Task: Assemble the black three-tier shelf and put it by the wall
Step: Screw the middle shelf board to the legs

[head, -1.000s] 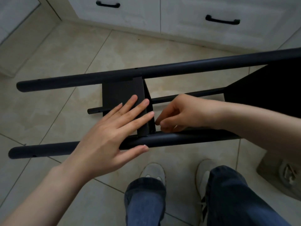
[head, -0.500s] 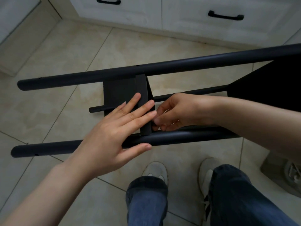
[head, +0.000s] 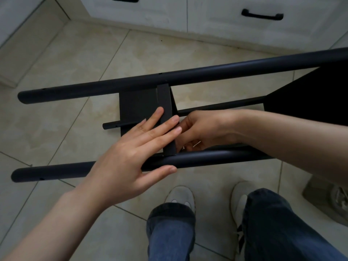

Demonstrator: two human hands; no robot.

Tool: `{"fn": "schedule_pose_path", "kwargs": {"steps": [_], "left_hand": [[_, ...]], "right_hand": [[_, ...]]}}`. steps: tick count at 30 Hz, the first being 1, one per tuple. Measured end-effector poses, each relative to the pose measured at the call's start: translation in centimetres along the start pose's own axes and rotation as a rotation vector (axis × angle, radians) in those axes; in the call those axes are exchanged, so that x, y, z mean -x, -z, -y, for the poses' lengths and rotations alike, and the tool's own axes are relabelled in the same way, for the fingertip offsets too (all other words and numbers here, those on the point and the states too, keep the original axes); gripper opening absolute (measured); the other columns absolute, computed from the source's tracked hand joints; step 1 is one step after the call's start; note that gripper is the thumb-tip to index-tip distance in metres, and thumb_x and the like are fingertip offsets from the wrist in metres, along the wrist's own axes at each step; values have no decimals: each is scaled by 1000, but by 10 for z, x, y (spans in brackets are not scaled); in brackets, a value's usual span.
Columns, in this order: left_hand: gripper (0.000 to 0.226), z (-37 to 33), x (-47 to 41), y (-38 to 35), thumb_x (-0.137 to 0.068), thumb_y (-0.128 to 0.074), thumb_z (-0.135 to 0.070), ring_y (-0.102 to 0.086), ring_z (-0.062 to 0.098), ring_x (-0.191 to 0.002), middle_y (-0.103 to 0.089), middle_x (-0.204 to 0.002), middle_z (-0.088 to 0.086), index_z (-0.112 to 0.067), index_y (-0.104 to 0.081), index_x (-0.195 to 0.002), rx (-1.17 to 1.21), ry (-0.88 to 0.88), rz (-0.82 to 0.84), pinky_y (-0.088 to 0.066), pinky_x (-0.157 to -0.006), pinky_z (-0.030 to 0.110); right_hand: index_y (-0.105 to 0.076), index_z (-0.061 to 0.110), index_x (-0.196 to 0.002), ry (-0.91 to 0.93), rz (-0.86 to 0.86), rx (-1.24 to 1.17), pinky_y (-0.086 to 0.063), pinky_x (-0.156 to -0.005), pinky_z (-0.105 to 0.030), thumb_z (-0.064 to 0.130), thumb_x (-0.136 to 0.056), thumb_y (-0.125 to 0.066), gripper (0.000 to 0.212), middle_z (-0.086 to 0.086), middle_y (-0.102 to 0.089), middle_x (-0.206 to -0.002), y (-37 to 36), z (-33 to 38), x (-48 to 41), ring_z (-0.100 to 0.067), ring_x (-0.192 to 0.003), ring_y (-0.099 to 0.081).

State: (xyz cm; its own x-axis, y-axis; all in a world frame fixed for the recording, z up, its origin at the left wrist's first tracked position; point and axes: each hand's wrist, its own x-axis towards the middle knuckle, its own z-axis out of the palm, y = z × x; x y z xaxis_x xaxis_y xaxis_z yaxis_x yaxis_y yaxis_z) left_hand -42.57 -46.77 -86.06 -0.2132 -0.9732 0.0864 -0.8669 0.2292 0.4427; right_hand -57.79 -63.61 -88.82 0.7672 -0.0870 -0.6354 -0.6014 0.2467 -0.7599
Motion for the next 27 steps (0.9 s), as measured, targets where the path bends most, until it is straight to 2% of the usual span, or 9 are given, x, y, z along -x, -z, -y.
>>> {"fn": "schedule_pose_path", "kwargs": {"steps": [5,7,10,13,16,20,23,27], "left_hand": [[66,0,1,-1,-94,-59,-47,-18,18,-155,-35,-161,-4,-17,-42,-151,3,-4,-8,-26,-122,39],[66,0,1,-1,-94,-59,-47,-19,19,-155,-35,-161,-4,-16,-43,-151,-1,-7,-8,-27,-122,39],[66,1,1,-2,-94,-59,-47,-19,19,-155,-35,-161,-4,-16,-43,-150,-7,-8,-8,-28,-121,40],[66,1,2,-2,-94,-60,-47,-20,20,-155,-36,-161,-3,-16,-44,-150,-6,-11,-13,-30,-120,42],[66,0,4,-3,-94,-60,-47,-20,20,-155,-35,-162,-4,-16,-44,-150,-8,-14,-15,-33,-119,47],[66,0,4,-4,-94,-60,-47,-21,21,-154,-36,-161,-3,-15,-45,-150,-7,-14,-15,-34,-119,48],[66,0,4,-3,-94,-60,-47,-21,21,-154,-37,-161,-2,-14,-45,-150,-9,-16,-13,-34,-119,47],[65,-1,3,-4,-94,-60,-47,-21,21,-154,-37,-160,-2,-14,-46,-149,-11,-16,-21,-31,-121,43]], "right_hand": [[-77,19,-84,-16,33,-6,-51,-85,-33,15,-91,-67,12,-3,-72,-87,0,-2,-1,-14,-78,-62],[-75,14,-93,-33,48,-20,-51,-90,-36,16,-92,-66,10,-6,-71,-93,1,-2,-1,-19,-86,-61],[-66,1,-116,-79,97,-50,-48,-101,-40,18,-95,-62,28,-15,-66,-110,3,-2,-2,-26,-99,-60],[-60,-2,-126,-100,137,-112,-51,-98,-37,17,-95,-60,36,-19,-63,-122,3,-3,-3,-26,-105,-62],[-65,3,-117,-116,156,-113,-56,-88,-32,17,-93,-62,28,-14,-65,-112,3,-5,-4,-23,-99,-65],[-66,8,-102,-108,103,-53,-58,-76,-28,17,-93,-62,14,-4,-73,-88,-1,-7,-9,-15,-83,-70],[-69,11,-95,-100,141,-68,-57,-81,-29,20,-93,-62,11,-2,-72,-86,1,-7,-6,-15,-84,-69],[-76,18,-84,-113,195,-104,-53,-89,-33,24,-82,-68,10,-4,-70,-90,5,-5,-1,-16,-86,-66]]}}
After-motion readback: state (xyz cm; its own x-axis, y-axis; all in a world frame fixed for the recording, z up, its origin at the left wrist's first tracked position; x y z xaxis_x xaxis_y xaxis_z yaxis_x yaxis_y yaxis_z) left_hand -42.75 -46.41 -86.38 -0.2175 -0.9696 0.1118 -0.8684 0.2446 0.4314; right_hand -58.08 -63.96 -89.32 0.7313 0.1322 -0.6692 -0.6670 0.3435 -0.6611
